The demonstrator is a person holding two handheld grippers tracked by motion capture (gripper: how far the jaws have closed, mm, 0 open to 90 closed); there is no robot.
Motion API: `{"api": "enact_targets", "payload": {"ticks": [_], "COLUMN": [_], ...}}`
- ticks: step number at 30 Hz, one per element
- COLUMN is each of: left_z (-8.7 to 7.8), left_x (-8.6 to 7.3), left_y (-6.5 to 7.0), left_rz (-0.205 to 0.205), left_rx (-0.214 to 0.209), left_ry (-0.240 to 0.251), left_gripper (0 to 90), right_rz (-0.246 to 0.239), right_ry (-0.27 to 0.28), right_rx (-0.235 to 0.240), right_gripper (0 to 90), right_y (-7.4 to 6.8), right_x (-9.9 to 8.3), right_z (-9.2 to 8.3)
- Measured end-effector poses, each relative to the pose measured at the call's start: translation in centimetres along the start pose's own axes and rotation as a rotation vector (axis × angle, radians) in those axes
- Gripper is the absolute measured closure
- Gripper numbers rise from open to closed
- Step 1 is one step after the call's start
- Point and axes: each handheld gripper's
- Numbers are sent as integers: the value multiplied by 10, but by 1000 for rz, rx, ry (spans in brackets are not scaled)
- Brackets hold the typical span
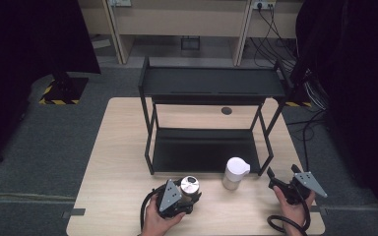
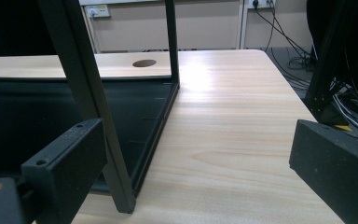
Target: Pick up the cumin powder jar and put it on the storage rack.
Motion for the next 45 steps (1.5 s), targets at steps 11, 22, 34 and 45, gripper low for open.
{"api": "enact_targets", "payload": {"ticks": [11,22,34,45], "left_z": [-13,-25,-34,-40], "left_x": [9,21,37,56], "left_y": [7,13,21,18], "left_rz": [-10,-22,-21,-26], "left_rx": [-2,16,97,145], "left_ry": [75,137,163,172], "left_gripper": [309,310,310,311], "right_rz": [4,4,6,3], "right_ry": [6,6,5,-3], "right_rx": [-1,1,1,-2], "right_gripper": [45,46,46,47], "right_y": [0,0,0,0], "right_x": [-1,-1,-1,1], "right_z": [-1,-1,0,0]}}
Point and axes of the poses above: each handheld gripper's, and its own axes: z roughly forward along the jaws, x roughly out of its top, y roughly to its right, and after that the axes turned 9 degrees about x, right-handed
